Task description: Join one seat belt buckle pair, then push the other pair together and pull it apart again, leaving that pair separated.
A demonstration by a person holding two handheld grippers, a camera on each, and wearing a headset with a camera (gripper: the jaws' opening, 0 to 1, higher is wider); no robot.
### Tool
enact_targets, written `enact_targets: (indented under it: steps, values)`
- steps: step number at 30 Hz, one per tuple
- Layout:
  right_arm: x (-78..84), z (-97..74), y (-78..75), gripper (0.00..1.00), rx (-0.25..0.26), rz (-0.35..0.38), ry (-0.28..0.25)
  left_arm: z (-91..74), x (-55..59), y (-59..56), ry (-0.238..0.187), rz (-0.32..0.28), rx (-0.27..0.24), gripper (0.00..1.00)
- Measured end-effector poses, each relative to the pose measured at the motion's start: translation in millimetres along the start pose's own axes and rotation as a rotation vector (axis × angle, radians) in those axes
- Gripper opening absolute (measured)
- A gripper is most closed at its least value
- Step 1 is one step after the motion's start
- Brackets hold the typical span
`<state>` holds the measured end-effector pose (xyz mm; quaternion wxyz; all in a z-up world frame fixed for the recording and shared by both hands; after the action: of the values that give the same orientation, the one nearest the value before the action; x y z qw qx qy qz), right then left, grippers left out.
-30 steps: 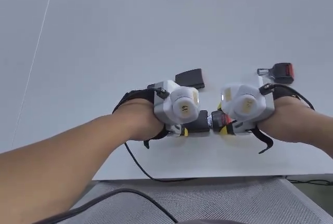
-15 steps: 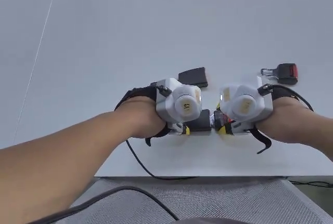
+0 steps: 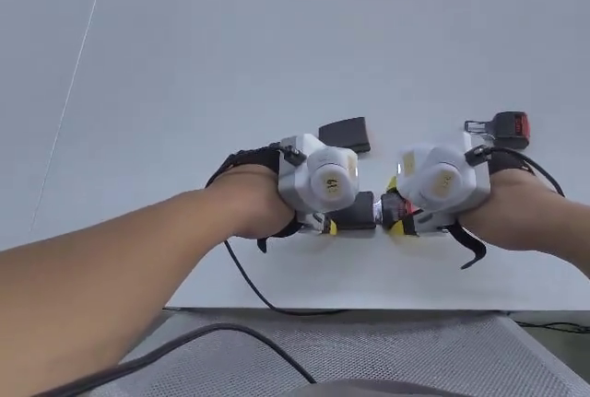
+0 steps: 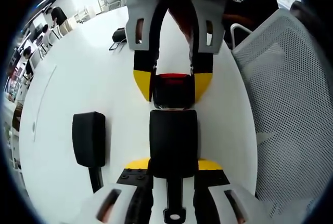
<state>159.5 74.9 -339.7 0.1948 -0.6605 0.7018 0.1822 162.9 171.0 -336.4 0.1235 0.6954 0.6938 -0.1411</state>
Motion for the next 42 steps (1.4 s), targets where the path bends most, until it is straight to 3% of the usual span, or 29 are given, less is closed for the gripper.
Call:
enact_targets:
  steps: [10, 16, 19, 23, 25, 27, 34, 38, 42]
  values:
    - [-0.1, -0.5, 1.1, 0.32, -0.004, 0.011, -0.017, -0.8, 2.5, 0.3, -0.031, -0.027, -0.006, 0.28]
    - [-2.8, -1.5, -0.1, 0.33, -0.027, 0.045, -0.033, -0.4, 2.4, 0.2, -0.023, -0.022, -0.009, 0.29]
    - [-2.8, -1.0, -0.8, 0.34, -0.023, 0.013, -0.027, 0.2, 0.1, -1.2, -0.008, -0.014, -0.018, 0.3]
    - [-3.2, -3.3, 0.3, 0.35, -0.032, 0.034, -0.053, 0.2, 0.0, -0.4, 0.0, -0.015, -0.021, 0.32]
    - [-3.7, -4.1, 1.7, 0.35, -0.045, 0.053, -0.056, -0.4, -0.2, -1.5, -0.004, -0.005, -0.032, 0.32]
    - [-8.3, -9.1, 1.0, 0.35, -0.025, 0.045, -0.064, -3.5, -1.0, -1.5, 0.005, 0.07, -0.067, 0.33]
    - [-23.7, -31.3, 0.7, 0.34, -0.007, 0.049, -0.105, -23.9, -13.5, -3.4, -0.063, 0.033, -0.081, 0.35]
    - [-24.2, -41.8, -5.6, 0.33, 0.031, 0.06, -0.125, -40.2, -23.5, 10.4, -0.113, -0.022, -0.116, 0.35]
    - [-21.2, -54.2, -12.4, 0.33, 0.05, 0.073, -0.127, -51.8, -30.4, 23.9, -0.134, -0.037, -0.135, 0.35]
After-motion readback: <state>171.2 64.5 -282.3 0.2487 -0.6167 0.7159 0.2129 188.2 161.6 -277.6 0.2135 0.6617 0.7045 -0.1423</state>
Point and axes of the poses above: the centre of the closed fingertips' face, and the gripper's own axes: z roughly forward along the fingers, y roughly to its left, x roughly out of its underside, the point moved 4 cm from there along -z, roughly backward along the fingers
